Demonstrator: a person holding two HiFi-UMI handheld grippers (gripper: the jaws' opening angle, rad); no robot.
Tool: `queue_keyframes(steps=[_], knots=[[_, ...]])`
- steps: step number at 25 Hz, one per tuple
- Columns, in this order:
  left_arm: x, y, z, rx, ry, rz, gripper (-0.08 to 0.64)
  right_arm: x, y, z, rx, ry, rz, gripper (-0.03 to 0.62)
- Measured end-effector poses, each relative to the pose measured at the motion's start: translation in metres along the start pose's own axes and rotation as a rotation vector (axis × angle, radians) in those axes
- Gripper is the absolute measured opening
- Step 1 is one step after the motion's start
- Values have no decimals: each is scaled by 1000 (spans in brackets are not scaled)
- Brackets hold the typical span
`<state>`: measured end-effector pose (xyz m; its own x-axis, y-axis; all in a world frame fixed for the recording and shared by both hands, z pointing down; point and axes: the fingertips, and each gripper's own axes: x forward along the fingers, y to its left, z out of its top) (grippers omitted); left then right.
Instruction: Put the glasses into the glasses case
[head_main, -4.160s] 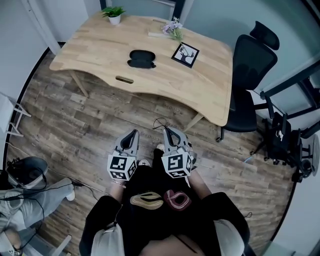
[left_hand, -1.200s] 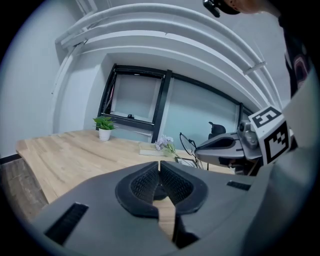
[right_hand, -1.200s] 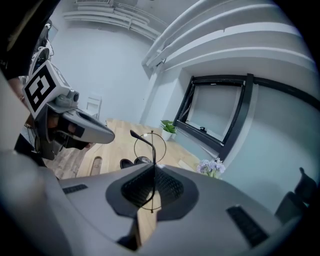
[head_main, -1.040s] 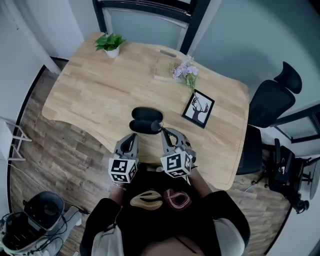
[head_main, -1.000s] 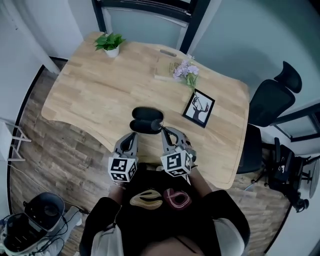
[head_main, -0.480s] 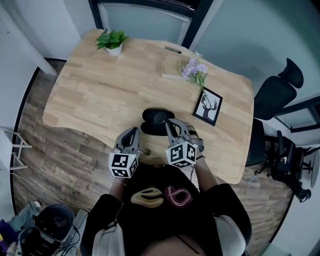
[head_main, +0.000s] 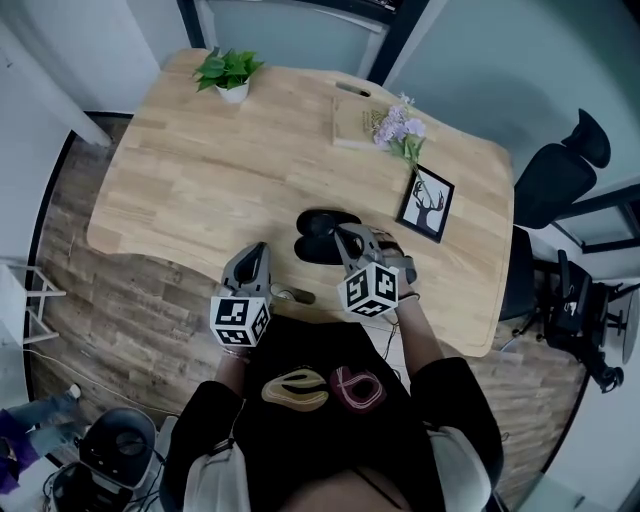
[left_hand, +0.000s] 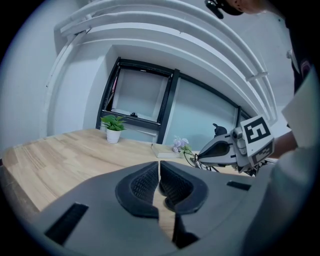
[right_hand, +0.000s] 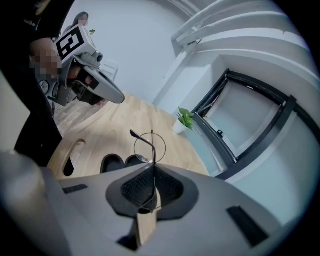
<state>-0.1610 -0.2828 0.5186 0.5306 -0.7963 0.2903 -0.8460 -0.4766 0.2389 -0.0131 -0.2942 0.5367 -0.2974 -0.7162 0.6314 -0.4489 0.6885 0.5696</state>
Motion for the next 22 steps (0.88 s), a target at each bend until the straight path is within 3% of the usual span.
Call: queue_keyframes(steps=[7, 22], knots=[[-1, 1, 0, -4, -6, 5, 25, 20, 5, -3, -105, 41, 40, 17], [-8, 10, -5, -13, 14, 51, 25, 53, 23, -28, -220, 130, 125, 17]])
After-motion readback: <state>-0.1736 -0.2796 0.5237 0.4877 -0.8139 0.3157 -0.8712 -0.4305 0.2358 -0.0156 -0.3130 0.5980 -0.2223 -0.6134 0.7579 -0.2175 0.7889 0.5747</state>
